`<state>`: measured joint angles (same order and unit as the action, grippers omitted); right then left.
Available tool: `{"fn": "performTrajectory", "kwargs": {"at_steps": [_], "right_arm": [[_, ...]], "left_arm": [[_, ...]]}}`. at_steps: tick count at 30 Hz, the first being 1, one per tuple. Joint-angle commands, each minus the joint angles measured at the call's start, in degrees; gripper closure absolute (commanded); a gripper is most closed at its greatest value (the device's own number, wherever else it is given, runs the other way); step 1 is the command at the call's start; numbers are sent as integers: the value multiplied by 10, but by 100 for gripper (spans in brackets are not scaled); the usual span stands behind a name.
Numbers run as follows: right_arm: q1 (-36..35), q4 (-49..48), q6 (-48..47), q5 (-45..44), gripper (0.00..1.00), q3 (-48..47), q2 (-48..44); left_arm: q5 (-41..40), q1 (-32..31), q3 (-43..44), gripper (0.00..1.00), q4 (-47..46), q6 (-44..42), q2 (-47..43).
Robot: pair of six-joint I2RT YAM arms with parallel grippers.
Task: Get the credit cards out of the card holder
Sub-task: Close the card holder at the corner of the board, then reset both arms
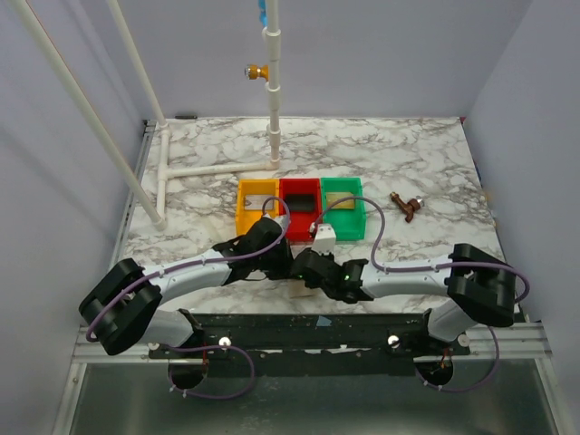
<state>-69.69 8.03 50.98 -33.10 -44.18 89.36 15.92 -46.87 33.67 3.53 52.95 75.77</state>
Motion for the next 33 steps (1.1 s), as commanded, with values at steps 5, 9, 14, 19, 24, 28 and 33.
{"fn": "performTrajectory", "kwargs": {"at_steps": [5,9,14,19,24,28,33], "right_arm": [[15,25,-4,13,81,-17,-58],[21,28,-1,20,81,-15,-60],[32,35,6,23,80,-2,-77],[44,40,6,40,72,11,-110],[62,44,-1,44,40,20,-170],[67,63,-17,27,5,8,-212],[71,89,-36,-5,0,-20,-257]], "left_arm": [[5,3,13,100,21,-16,-7],[4,3,18,100,26,-20,-11],[4,3,19,100,31,-26,-15],[1,2,20,100,31,-33,-23],[-32,3,43,89,68,-60,-70],[-72,9,75,3,115,-95,-125],[-94,49,103,2,157,-123,-198]]}}
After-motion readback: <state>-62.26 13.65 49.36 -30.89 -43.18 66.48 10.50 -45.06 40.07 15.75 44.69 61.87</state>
